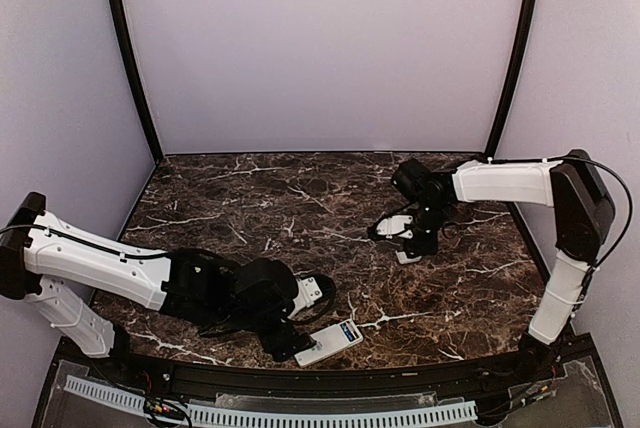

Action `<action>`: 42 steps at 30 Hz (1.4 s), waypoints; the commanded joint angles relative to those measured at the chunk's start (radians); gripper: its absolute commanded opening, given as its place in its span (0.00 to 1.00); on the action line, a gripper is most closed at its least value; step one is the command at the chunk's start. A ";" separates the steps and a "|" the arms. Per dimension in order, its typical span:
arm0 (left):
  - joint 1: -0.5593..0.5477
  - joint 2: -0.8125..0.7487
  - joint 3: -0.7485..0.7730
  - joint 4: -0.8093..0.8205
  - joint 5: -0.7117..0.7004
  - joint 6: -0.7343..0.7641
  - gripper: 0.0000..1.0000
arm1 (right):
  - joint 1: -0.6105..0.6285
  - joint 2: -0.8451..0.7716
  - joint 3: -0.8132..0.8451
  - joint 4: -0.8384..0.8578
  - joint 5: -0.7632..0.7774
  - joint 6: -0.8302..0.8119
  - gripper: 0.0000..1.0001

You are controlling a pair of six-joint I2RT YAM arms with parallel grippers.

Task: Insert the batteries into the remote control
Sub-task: Pick up the battery cover at the center of the board.

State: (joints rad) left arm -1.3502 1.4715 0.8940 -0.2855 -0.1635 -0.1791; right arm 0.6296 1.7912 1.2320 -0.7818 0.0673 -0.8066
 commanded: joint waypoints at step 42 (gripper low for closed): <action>0.008 -0.081 -0.042 -0.008 -0.022 0.023 0.86 | 0.050 0.040 0.061 -0.086 -0.159 0.002 0.00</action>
State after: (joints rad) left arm -1.3499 1.4551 0.8680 -0.2852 -0.1608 -0.1856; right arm 0.6464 1.8847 1.2427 -0.7887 0.0051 -0.8139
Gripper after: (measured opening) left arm 0.865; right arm 0.004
